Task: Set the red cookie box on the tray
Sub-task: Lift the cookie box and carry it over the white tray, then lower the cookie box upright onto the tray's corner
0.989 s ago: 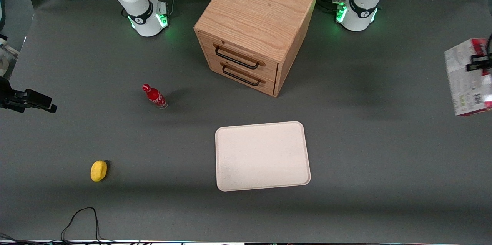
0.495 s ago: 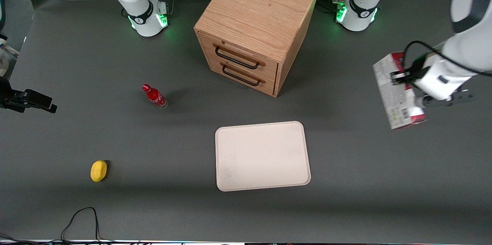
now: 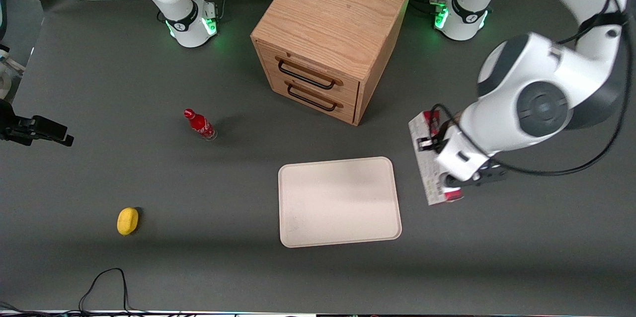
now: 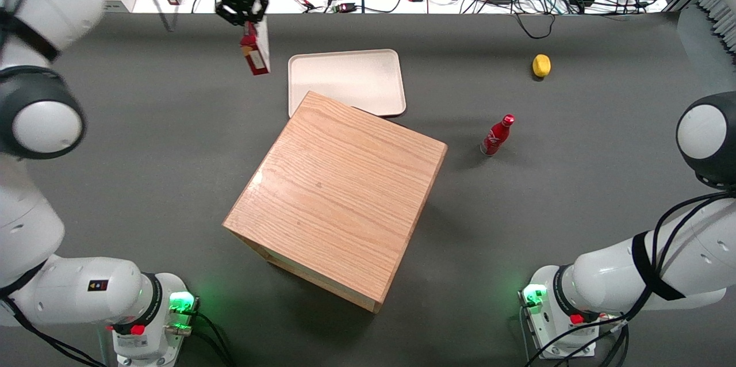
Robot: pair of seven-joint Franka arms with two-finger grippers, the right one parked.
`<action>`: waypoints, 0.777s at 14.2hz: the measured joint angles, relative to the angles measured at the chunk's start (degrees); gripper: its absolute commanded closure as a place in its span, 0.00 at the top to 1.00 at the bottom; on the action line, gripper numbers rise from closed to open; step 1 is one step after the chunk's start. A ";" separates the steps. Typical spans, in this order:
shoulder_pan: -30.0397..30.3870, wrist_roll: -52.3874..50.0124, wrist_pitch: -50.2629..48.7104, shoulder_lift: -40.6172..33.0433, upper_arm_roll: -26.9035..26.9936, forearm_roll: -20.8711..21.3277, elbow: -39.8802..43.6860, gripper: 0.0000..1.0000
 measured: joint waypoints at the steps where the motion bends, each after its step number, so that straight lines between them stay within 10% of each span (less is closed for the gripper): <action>1: -1.78 -0.55 0.41 2.68 0.08 1.66 2.33 0.00; 11: -13.29 -7.16 13.08 17.85 10.04 3.23 5.63 0.00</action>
